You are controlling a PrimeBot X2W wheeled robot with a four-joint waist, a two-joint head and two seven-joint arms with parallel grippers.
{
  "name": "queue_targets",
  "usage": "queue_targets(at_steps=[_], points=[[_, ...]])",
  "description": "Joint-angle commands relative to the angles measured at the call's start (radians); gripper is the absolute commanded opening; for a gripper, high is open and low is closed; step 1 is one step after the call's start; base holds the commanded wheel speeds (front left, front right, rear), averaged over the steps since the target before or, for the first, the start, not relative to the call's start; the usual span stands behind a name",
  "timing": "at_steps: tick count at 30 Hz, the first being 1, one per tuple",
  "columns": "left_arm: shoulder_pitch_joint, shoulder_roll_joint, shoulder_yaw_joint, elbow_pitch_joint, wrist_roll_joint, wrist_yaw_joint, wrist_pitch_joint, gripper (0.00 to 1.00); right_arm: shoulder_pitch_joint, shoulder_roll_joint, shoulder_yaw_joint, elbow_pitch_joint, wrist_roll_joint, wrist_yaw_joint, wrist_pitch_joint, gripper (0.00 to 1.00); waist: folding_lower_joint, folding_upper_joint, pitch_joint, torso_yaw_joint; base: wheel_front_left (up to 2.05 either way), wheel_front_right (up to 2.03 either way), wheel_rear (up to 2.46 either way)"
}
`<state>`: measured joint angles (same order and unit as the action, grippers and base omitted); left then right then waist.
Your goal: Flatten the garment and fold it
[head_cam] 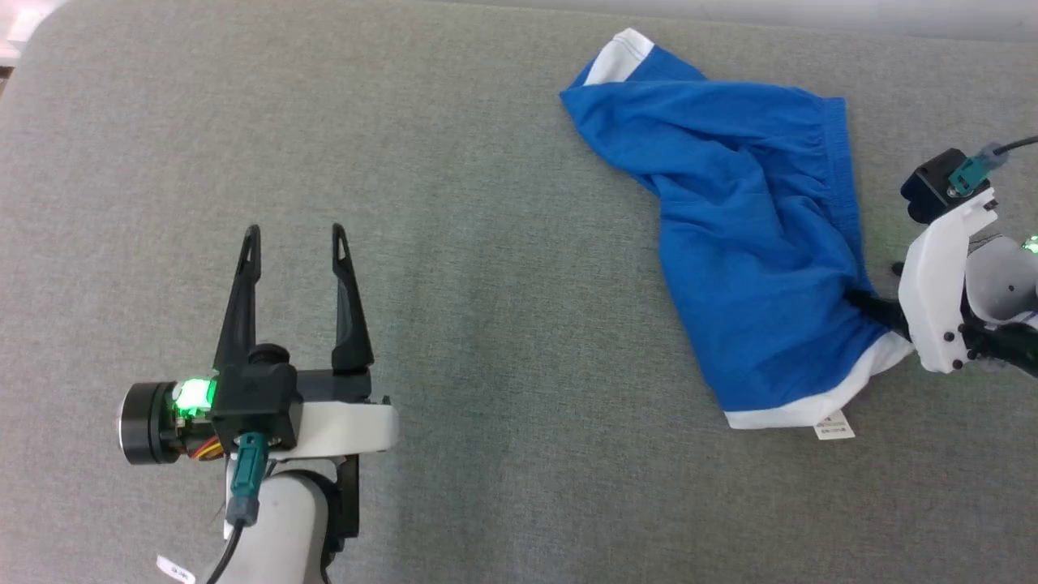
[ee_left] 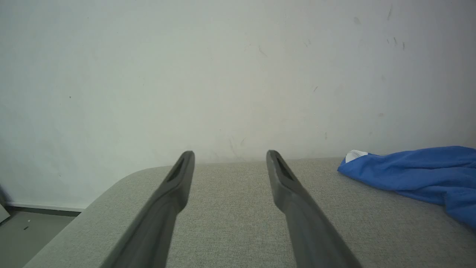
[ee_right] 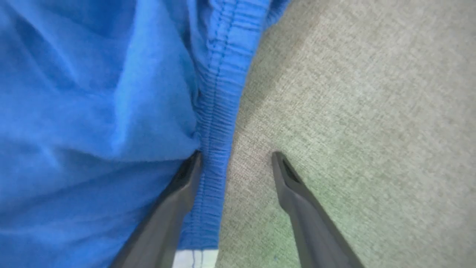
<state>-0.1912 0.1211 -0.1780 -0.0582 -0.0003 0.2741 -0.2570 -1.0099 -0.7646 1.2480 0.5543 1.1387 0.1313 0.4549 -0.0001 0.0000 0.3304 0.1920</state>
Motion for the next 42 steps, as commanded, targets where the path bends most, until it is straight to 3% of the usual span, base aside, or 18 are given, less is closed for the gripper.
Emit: queue_targets(at_steps=[1,2,11,17,20,23,24,25,29,33,37,42], points=[[-0.008,-0.002,0.005,-0.002,-0.007,0.008,-0.005,1.0,0.074,0.037,0.029,0.003,-0.014,-0.001,-0.025,0.24,0.0001,0.0,-0.005,-0.009,0.0,0.0,0.0],[-0.006,-0.001,0.007,-0.002,-0.007,0.009,-0.005,1.0,0.074,0.035,0.029,0.002,-0.018,-0.001,-0.049,0.0,0.0001,0.0,-0.009,-0.013,0.0,0.0,0.0],[0.022,0.011,0.011,0.0,-0.004,0.011,-0.005,1.0,-0.01,-0.063,0.005,-0.131,-0.099,-0.001,-0.312,0.0,0.0001,0.0,-0.076,-0.043,0.0,0.0,0.0],[0.03,0.013,0.017,-0.009,-0.008,0.013,-0.005,1.0,-0.064,-0.087,-0.025,-0.325,-0.197,-0.001,-0.373,0.0,0.0001,0.0,-0.096,-0.037,0.0,0.0,0.0],[0.026,0.011,0.018,-0.016,-0.009,0.011,-0.005,1.0,-0.065,-0.025,-0.018,-0.407,-0.248,-0.001,-0.357,0.0,0.0001,0.0,-0.091,-0.021,0.0,0.0,0.0],[0.021,0.006,0.022,-0.021,-0.012,0.014,-0.005,1.0,-0.053,0.086,0.003,-0.454,-0.287,-0.001,-0.321,0.0,0.0001,0.0,-0.079,0.0,0.0,0.0,0.0],[0.019,0.004,0.024,-0.023,-0.013,0.014,-0.005,1.0,-0.05,0.125,0.011,-0.454,-0.306,-0.001,-0.303,0.0,0.0001,0.0,-0.073,0.007,0.0,0.0,0.0],[0.019,0.004,0.024,-0.023,-0.013,0.014,-0.005,1.0,-0.05,0.125,0.011,-0.454,-0.306,-0.001,-0.303,0.0,0.0001,0.0,-0.073,0.007,0.0,0.0,0.0],[0.009,-0.006,0.027,-0.027,-0.016,0.015,-0.005,1.0,-0.022,0.277,0.03,-0.394,-0.401,-0.001,-0.213,0.0,0.0001,0.0,-0.046,0.04,0.0,0.0,0.0],[-0.008,-0.021,0.021,-0.025,-0.02,0.014,-0.005,1.0,0.08,0.397,0.032,-0.338,-0.487,-0.001,-0.066,0.0,0.0001,0.0,-0.012,0.081,0.0,0.0,0.0],[-0.026,-0.036,0.016,-0.02,-0.025,0.012,-0.005,1.0,0.169,0.451,0.032,-0.276,-0.553,-0.001,0.059,0.0,0.0001,0.0,0.014,0.114,0.0,0.0,0.0],[-0.031,-0.046,0.021,-0.015,-0.025,0.012,-0.005,1.0,0.217,0.473,0.032,-0.216,-0.584,-0.001,0.064,0.0,0.0001,0.0,0.022,0.123,0.0,0.0,0.0]])
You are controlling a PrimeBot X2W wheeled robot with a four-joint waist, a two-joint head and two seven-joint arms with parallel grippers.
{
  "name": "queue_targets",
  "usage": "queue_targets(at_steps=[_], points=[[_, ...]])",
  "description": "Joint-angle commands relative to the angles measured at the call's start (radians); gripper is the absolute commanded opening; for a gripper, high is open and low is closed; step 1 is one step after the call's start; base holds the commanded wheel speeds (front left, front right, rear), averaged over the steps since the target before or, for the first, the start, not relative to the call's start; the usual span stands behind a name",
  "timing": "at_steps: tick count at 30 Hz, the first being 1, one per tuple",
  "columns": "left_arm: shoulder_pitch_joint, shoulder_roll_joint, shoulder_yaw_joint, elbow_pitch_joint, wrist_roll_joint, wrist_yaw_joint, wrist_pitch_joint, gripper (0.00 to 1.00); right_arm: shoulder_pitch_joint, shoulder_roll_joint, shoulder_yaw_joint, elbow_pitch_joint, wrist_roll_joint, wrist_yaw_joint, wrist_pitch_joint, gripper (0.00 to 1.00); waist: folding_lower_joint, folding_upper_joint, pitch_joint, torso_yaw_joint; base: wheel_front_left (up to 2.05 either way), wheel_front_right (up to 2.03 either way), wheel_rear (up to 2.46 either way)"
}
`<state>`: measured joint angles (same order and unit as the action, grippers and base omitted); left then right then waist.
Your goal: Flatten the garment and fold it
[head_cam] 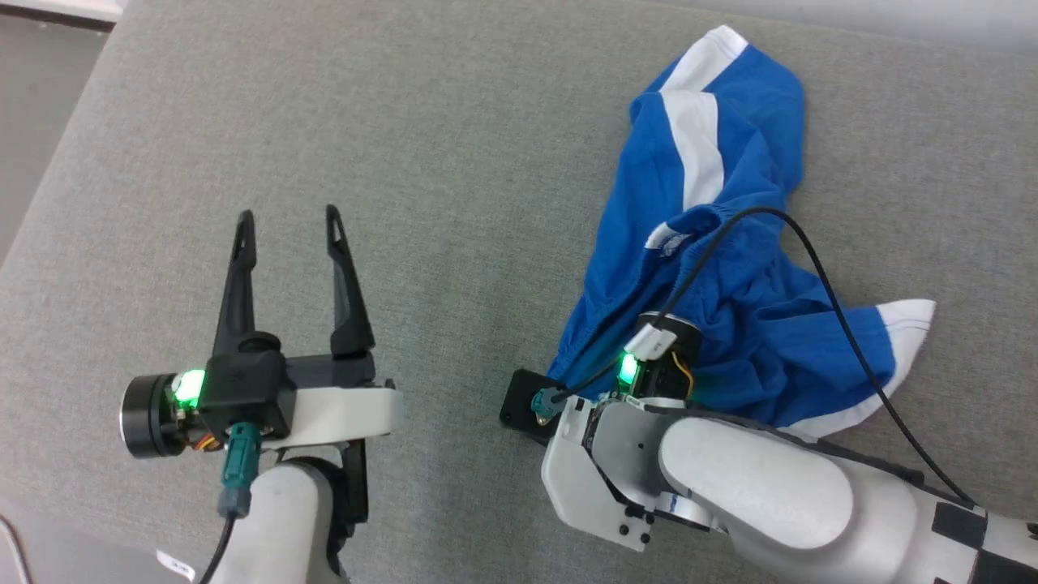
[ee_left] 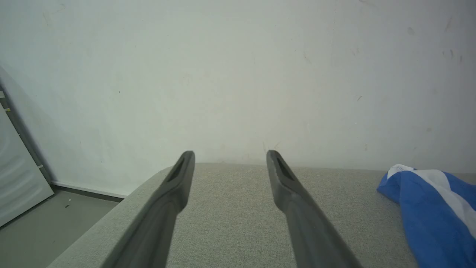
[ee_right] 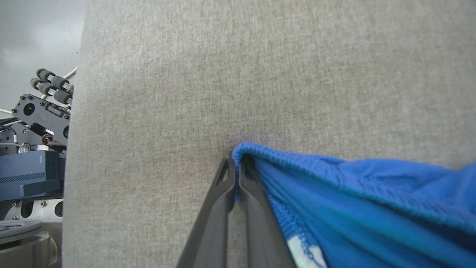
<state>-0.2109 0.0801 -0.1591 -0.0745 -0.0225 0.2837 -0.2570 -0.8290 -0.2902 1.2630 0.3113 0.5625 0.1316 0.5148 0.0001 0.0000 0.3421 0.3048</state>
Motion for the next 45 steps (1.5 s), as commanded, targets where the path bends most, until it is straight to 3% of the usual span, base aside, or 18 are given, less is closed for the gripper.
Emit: queue_targets(at_steps=[1,2,3,4,5,10,14,17,22,28,35,40,45], points=[[-0.009,-0.005,0.007,0.003,-0.002,0.003,-0.005,1.0,0.036,0.0,0.017,0.027,-0.01,-0.001,-0.019,0.0,-0.0001,0.0,0.006,0.004,0.0,0.0,0.0],[-0.004,-0.004,0.014,0.004,0.0,0.004,-0.005,1.0,0.029,0.002,0.017,0.024,-0.011,-0.001,-0.053,0.0,-0.0001,0.0,0.0,-0.005,0.0,0.0,0.0],[0.0,-0.001,0.02,0.006,0.002,0.004,-0.005,1.0,0.017,0.002,0.017,0.021,-0.012,-0.001,-0.094,0.2,-0.0001,0.0,-0.008,-0.014,0.0,0.0,0.0],[0.005,0.002,0.024,0.009,0.005,0.003,-0.005,1.0,0.005,-0.001,0.017,0.014,-0.017,-0.001,-0.135,0.81,-0.0001,0.0,-0.018,-0.023,0.0,0.0,0.0],[0.01,0.006,0.028,0.009,0.008,0.003,-0.005,1.0,-0.008,-0.007,0.017,0.005,-0.021,-0.001,-0.178,1.0,-0.0001,0.0,-0.031,-0.034,0.0,0.0,0.0],[0.048,0.041,0.042,0.011,0.021,-0.002,-0.005,1.0,-0.076,-0.066,0.011,-0.042,-0.007,-0.001,-0.404,1.0,-0.0001,0.0,-0.101,-0.101,0.0,0.0,0.0],[0.067,0.065,0.038,0.005,0.031,-0.007,-0.005,1.0,-0.079,-0.125,-0.07,-0.085,0.009,-0.001,-0.537,1.0,-0.0001,0.0,-0.142,-0.146,0.0,0.0,0.0],[0.072,0.079,0.03,0.002,0.034,-0.011,-0.005,1.0,-0.052,-0.167,-0.179,-0.105,-0.015,-0.001,-0.616,1.0,-0.0001,0.0,-0.164,-0.173,0.0,0.0,0.0],[0.076,0.11,0.002,0.001,0.043,-0.028,-0.005,1.0,0.071,-0.183,-0.457,-0.103,-0.12,-0.001,-0.727,1.0,-0.0001,0.0,-0.196,-0.209,0.0,0.0,0.0],[0.079,0.153,-0.057,0.001,0.048,-0.076,-0.005,1.0,0.293,-0.112,-0.818,-0.16,-0.296,-0.001,-0.77,1.0,-0.0001,0.0,-0.223,-0.242,0.0,0.0,0.0],[0.065,0.206,-0.151,0.081,0.052,-0.175,-0.005,1.0,0.53,0.041,-1.161,-0.326,-0.478,-0.001,-0.776,1.0,-0.0001,0.0,-0.235,-0.26,0.0,0.0,0.0],[0.034,0.236,-0.227,0.169,0.049,-0.283,0.009,1.0,0.663,0.128,-1.283,-0.413,-0.556,-0.001,-0.776,1.0,-0.0001,0.0,-0.232,-0.27,0.0,0.0,0.0],[-0.015,0.269,-0.319,0.214,0.046,-0.384,0.143,1.0,0.74,0.177,-1.345,-0.458,-0.59,-0.001,-0.776,1.0,-0.0001,0.0,-0.221,-0.278,0.0,0.0,0.0]])
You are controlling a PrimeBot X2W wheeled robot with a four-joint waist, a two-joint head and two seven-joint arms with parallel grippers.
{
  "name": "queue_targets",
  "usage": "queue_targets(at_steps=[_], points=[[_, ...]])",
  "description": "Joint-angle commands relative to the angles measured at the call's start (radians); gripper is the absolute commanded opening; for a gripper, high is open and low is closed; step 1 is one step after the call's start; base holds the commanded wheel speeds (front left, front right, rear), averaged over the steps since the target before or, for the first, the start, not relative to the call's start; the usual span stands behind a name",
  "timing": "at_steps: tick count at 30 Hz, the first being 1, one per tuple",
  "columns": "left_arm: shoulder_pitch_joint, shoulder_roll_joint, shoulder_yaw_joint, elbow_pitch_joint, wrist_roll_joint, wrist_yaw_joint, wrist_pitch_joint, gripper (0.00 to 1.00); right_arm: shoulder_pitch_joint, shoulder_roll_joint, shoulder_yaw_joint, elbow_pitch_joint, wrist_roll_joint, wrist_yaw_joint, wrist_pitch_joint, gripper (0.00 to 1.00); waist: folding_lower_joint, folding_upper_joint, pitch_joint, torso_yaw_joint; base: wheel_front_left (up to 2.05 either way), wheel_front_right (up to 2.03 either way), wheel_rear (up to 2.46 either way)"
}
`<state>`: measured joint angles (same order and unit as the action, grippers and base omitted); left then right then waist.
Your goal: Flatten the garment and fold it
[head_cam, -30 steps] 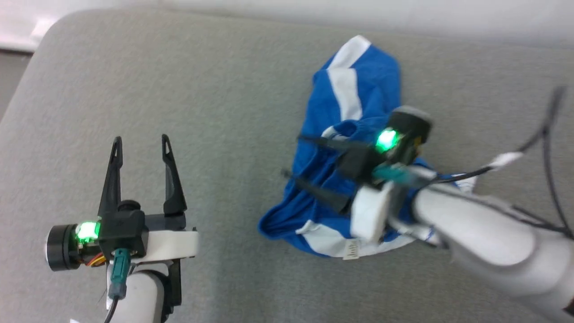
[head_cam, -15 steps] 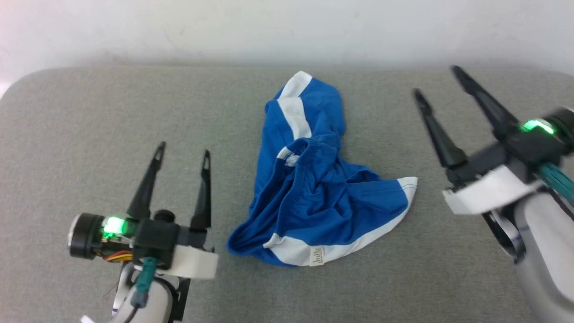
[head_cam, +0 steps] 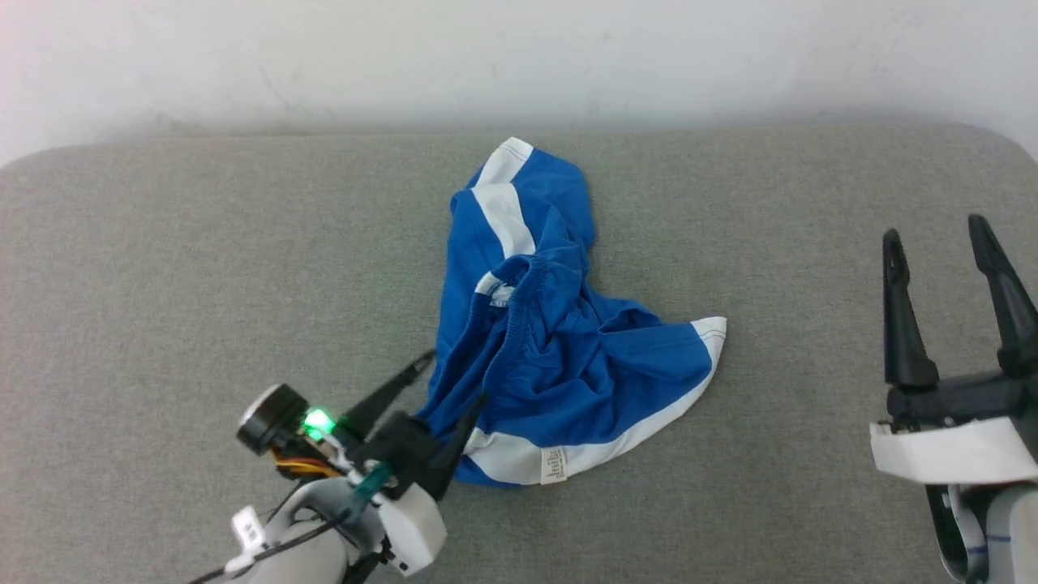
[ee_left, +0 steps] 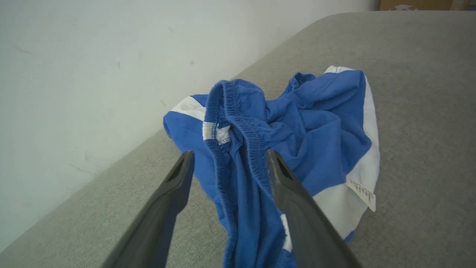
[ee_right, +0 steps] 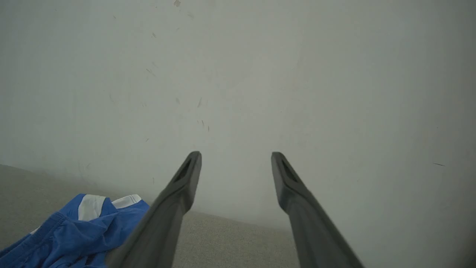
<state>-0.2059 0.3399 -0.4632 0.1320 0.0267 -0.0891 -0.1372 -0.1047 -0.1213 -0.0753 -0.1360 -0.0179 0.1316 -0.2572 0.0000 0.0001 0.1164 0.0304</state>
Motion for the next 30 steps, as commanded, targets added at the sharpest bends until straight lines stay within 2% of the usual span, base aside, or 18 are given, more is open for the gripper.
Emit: queue_targets(at_steps=[1,6,10,17,18,19,20,24,30], points=[[-0.03,0.016,-0.037,0.013,-0.012,-0.022,0.057,1.0,0.027,0.014,-0.011,-0.017,-0.018,-0.001,-0.004,1.0,0.0,-0.0001,0.007,-0.005,0.0,0.0,0.0],[-0.082,0.06,-0.167,0.042,-0.094,-0.04,0.238,1.0,0.055,0.034,-0.016,-0.032,-0.052,-0.001,-0.004,1.0,0.0,-0.0001,0.029,-0.022,0.0,0.0,0.0],[-0.135,0.117,-0.318,0.035,-0.22,-0.041,0.365,1.0,0.054,0.041,-0.014,-0.029,-0.059,-0.001,-0.004,1.0,0.0,-0.0001,0.048,-0.036,0.0,0.0,0.0],[-0.243,0.201,-0.463,0.034,-0.366,-0.041,0.49,1.0,0.041,0.047,-0.004,-0.01,-0.065,-0.001,-0.004,1.0,0.0,-0.0001,0.078,-0.051,0.0,0.0,0.0],[-0.254,0.206,-0.464,0.034,-0.371,-0.041,0.483,0.44,0.04,0.047,-0.003,-0.008,-0.066,-0.001,-0.004,1.0,0.0,-0.0001,0.08,-0.05,0.0,0.0,0.0],[-0.254,0.206,-0.464,0.034,-0.371,-0.041,0.483,0.44,0.04,0.047,-0.003,-0.008,-0.066,-0.001,-0.004,1.0,0.0,-0.0001,0.08,-0.05,0.0,0.0,0.0],[-0.258,0.206,-0.46,0.03,-0.399,-0.041,0.474,0.0,0.043,0.047,-0.005,0.0,-0.067,-0.001,-0.004,1.0,0.0,-0.0001,0.08,-0.044,0.0,0.0,0.0],[-0.247,0.22,-0.423,-0.004,-0.419,-0.016,0.406,0.0,0.052,0.04,-0.019,0.015,-0.073,-0.001,-0.004,1.0,0.0,-0.0001,0.067,-0.018,0.0,0.0,0.0],[-0.158,0.255,-0.322,-0.062,-0.459,0.109,0.28,0.0,0.06,0.025,-0.022,0.03,-0.083,-0.001,-0.004,1.0,0.0,-0.0001,0.046,0.031,0.0,0.0,0.0]])
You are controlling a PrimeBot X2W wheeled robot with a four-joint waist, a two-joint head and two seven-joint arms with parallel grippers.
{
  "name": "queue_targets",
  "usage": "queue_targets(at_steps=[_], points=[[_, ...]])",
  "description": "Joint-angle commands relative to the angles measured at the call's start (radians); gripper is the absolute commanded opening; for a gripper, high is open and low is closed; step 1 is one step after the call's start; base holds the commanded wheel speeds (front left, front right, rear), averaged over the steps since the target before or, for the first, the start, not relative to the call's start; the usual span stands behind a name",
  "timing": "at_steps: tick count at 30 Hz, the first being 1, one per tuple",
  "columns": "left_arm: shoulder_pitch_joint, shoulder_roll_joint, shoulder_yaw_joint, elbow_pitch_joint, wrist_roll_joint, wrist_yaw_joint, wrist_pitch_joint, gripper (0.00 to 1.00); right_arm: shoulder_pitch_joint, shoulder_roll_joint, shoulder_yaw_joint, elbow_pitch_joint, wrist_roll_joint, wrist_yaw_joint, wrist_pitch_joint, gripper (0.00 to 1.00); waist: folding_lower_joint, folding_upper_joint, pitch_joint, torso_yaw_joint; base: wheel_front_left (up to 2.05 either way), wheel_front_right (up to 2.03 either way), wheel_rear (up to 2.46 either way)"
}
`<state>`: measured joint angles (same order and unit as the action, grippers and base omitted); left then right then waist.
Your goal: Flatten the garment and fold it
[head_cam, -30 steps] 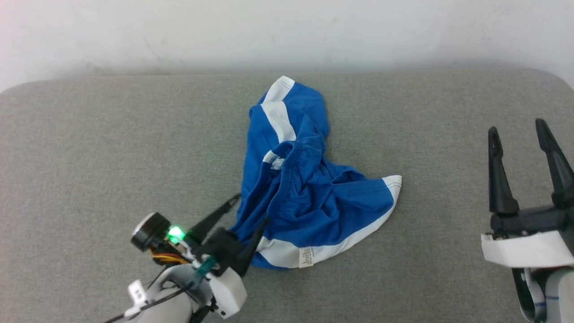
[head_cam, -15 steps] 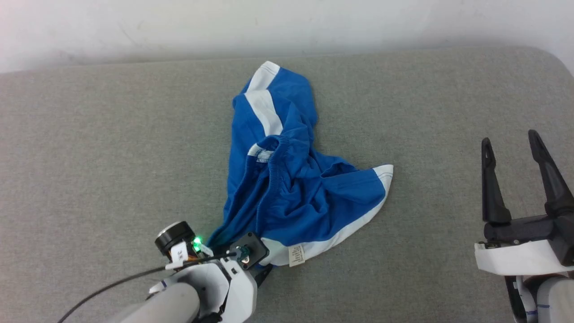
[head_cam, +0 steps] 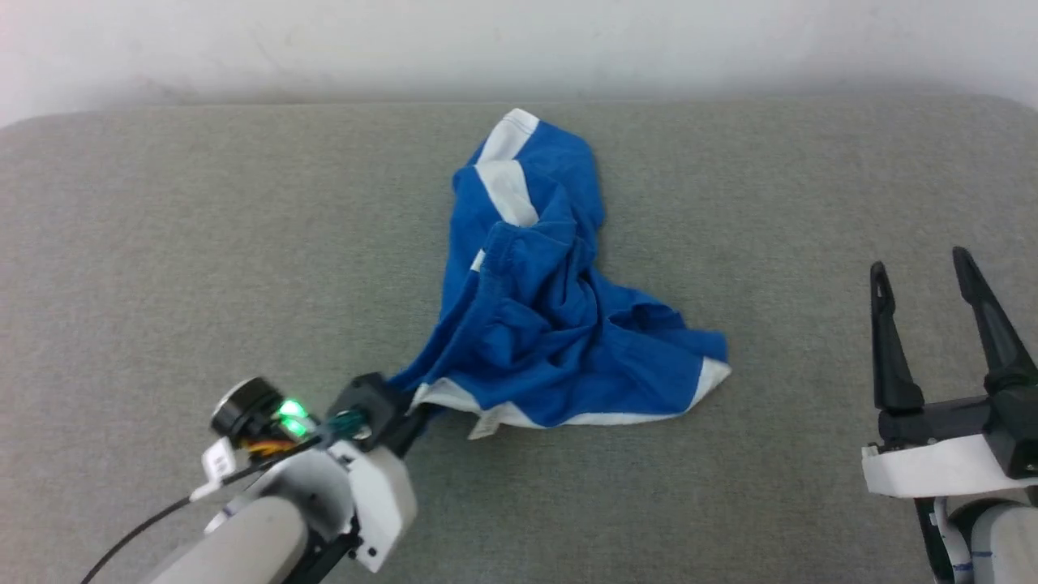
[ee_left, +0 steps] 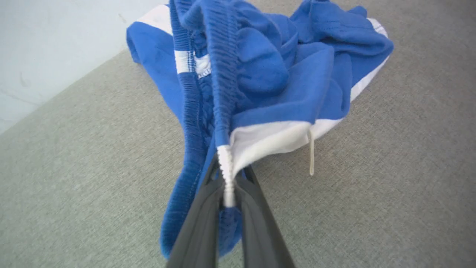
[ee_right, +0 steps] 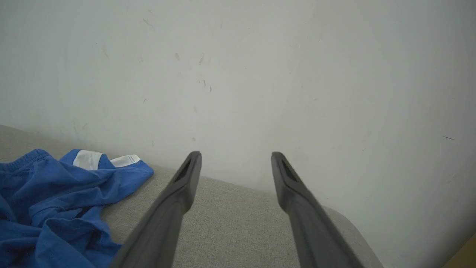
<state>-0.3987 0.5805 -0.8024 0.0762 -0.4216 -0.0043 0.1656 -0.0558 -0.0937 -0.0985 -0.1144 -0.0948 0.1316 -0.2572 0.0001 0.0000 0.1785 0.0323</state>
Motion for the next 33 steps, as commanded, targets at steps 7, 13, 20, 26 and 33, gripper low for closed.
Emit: queue_targets(at_steps=[7,13,20,26,33], points=[[0.14,0.024,0.045,0.055,-0.039,0.102,-0.071,0.0,0.031,-0.032,0.054,0.098,-0.013,-0.001,-0.005,1.0,-0.0001,0.0,-0.027,0.062,0.0,0.0,0.0],[0.186,-0.02,0.048,0.123,-0.081,0.11,-0.124,1.0,0.032,-0.055,0.07,0.162,-0.017,-0.001,-0.005,1.0,-0.0001,0.0,-0.046,0.076,0.0,0.0,0.0],[0.176,0.011,0.068,0.017,-0.122,0.065,-0.131,1.0,0.052,-0.056,0.062,0.177,-0.018,-0.001,-0.005,1.0,-0.0001,0.0,-0.083,0.096,0.0,0.0,0.0],[0.106,0.121,0.089,-0.11,-0.109,0.035,-0.029,1.0,0.055,-0.049,0.067,0.179,-0.02,-0.001,-0.005,1.0,-0.0001,0.0,-0.095,0.102,0.0,0.0,0.0],[0.005,0.198,0.043,-0.143,-0.129,-0.072,0.167,1.0,0.046,-0.048,0.078,0.189,-0.017,-0.001,-0.005,1.0,-0.0001,0.0,-0.092,0.093,0.0,0.0,0.0]])
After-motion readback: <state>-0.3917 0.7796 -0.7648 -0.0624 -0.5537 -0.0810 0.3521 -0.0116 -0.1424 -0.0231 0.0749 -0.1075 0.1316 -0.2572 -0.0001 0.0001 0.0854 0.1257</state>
